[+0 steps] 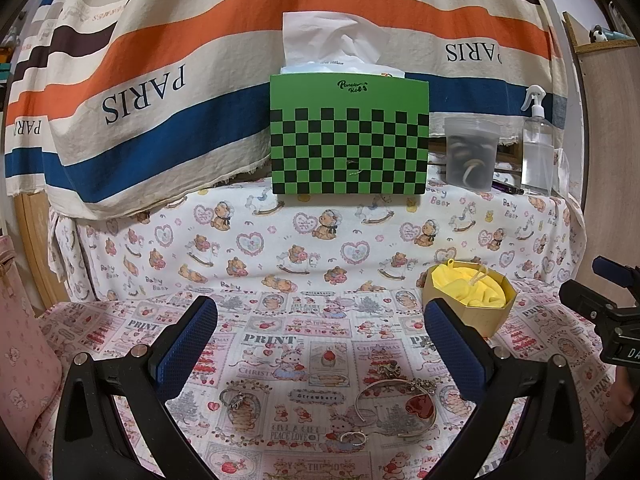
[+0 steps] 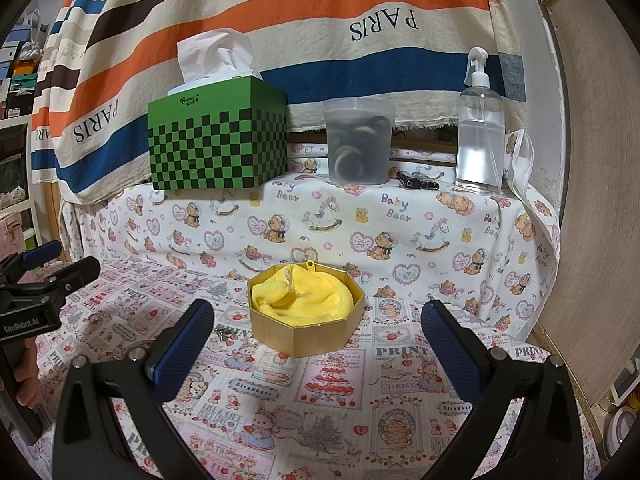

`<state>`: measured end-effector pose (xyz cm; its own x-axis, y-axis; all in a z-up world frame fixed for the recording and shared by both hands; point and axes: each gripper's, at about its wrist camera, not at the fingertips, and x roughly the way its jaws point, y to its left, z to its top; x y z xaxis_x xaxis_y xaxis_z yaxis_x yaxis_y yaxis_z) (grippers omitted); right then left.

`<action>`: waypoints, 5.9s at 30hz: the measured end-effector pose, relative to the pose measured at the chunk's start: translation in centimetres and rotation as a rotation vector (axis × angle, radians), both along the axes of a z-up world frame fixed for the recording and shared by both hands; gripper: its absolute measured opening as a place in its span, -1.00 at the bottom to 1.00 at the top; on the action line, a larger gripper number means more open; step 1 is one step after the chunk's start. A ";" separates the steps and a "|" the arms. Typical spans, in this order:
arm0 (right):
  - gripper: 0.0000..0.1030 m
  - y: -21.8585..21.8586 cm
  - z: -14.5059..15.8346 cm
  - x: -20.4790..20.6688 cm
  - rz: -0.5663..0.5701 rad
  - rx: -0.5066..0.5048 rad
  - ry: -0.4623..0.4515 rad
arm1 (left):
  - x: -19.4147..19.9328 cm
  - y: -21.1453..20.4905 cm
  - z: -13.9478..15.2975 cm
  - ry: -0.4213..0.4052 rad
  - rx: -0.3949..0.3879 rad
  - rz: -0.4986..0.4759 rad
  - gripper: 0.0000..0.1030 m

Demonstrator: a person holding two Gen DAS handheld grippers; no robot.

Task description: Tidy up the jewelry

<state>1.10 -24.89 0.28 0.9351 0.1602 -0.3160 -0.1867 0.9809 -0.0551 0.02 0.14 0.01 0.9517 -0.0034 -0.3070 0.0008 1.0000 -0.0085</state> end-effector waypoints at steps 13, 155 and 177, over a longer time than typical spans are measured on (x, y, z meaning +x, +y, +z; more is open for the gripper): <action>1.00 -0.3 0.0 -0.2 0.009 0.008 -0.020 | 3.4 1.6 -1.2 0.248 0.057 0.102 0.99; -0.52 5.6 -4.3 3.9 0.287 0.097 0.531 | 2.3 5.3 -0.3 0.225 -0.136 0.121 -0.61; -0.78 4.8 -3.7 3.8 0.277 0.152 0.514 | 1.9 4.9 -0.2 0.207 -0.113 0.121 -0.61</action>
<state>4.85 -20.11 -3.38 0.5855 0.4547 -0.6711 -0.4015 0.8819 0.2471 1.89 5.07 -0.17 0.8643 0.0611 -0.4992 -0.1319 0.9854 -0.1079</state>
